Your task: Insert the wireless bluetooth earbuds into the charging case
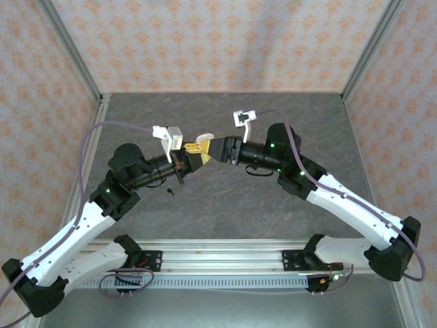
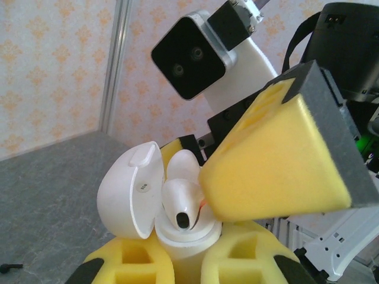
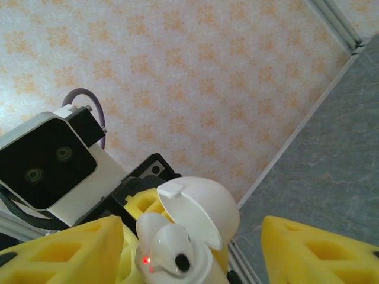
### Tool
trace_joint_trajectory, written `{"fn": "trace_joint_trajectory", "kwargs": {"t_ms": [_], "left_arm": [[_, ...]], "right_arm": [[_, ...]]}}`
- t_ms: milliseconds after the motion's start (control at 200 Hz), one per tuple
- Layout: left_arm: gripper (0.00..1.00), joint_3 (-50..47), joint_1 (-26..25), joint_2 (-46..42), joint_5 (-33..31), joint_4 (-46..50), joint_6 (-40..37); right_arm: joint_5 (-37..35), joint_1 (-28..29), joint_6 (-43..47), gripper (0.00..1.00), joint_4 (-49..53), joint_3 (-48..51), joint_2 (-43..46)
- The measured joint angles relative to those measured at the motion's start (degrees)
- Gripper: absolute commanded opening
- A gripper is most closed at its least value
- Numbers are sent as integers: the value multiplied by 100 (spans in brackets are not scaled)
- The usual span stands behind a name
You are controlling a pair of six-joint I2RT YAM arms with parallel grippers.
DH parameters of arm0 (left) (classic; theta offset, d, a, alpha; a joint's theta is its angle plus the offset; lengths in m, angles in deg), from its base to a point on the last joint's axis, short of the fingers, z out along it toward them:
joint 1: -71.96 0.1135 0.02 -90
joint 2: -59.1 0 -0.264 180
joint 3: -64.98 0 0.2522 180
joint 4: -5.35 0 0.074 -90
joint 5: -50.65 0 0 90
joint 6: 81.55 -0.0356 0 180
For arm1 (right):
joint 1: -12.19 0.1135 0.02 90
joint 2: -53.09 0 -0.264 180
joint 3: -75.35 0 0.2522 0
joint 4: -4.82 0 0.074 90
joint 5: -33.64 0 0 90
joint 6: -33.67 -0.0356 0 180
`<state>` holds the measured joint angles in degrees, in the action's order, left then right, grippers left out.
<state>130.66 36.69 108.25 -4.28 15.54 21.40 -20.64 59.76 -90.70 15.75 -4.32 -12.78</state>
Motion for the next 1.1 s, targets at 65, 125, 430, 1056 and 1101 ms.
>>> {"fn": "trace_joint_trajectory", "kwargs": {"t_ms": [65, 125, 430, 1056, 1101], "left_arm": [[0, 0, 2, -57, -2, 61, -94], [0, -2, 0, -116, 0, 129, -197], [0, -234, 0, -378, 116, 380, -844], [0, -247, 0, -190, 756, 815, -1585], [0, -247, 2, -188, 710, 815, -1578]], "right_arm": [[-20, -28, -4, 63, 227, -140, 59], [-24, -81, -4, 63, 431, -269, 118], [-146, -557, 55, 51, 1770, -994, 216], [1143, -675, 144, 42, 2540, -1287, -1034], [1268, -673, 146, 42, 2516, -1287, -1012]]}}
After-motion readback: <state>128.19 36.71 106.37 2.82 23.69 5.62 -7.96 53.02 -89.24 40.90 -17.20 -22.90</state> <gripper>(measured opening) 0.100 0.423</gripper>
